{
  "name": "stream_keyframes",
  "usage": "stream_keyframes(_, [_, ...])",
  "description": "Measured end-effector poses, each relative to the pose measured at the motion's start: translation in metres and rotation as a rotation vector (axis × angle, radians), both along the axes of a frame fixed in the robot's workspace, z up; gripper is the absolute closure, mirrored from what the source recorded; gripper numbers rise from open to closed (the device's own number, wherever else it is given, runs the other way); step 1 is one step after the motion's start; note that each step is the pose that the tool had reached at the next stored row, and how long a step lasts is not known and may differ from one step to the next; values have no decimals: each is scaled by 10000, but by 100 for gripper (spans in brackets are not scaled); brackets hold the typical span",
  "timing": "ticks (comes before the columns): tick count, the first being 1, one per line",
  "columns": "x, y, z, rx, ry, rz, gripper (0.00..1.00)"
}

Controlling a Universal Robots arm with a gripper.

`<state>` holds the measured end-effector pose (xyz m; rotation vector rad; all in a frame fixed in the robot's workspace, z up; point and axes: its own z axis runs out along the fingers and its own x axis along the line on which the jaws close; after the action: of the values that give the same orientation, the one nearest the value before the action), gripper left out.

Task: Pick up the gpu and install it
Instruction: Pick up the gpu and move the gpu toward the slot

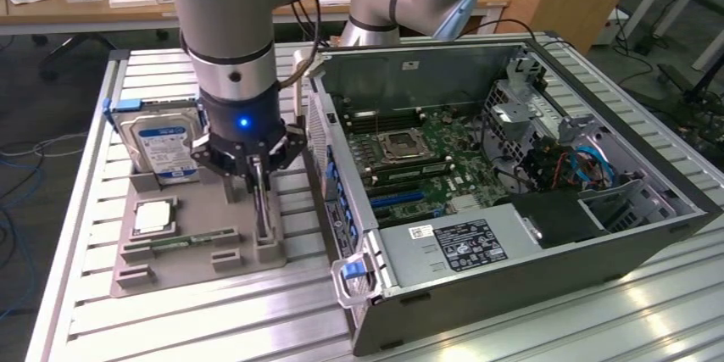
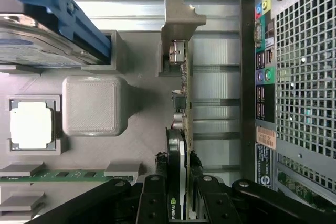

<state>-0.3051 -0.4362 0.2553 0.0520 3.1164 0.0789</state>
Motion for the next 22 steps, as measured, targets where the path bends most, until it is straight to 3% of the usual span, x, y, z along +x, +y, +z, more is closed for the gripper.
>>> stream_keyframes(3, [0,0,69,0,-1,0,73])
stream_keyframes(11, [0,0,366,17,0,1,73])
stream_keyframes(22, [0,0,862,24,-1,0,73])
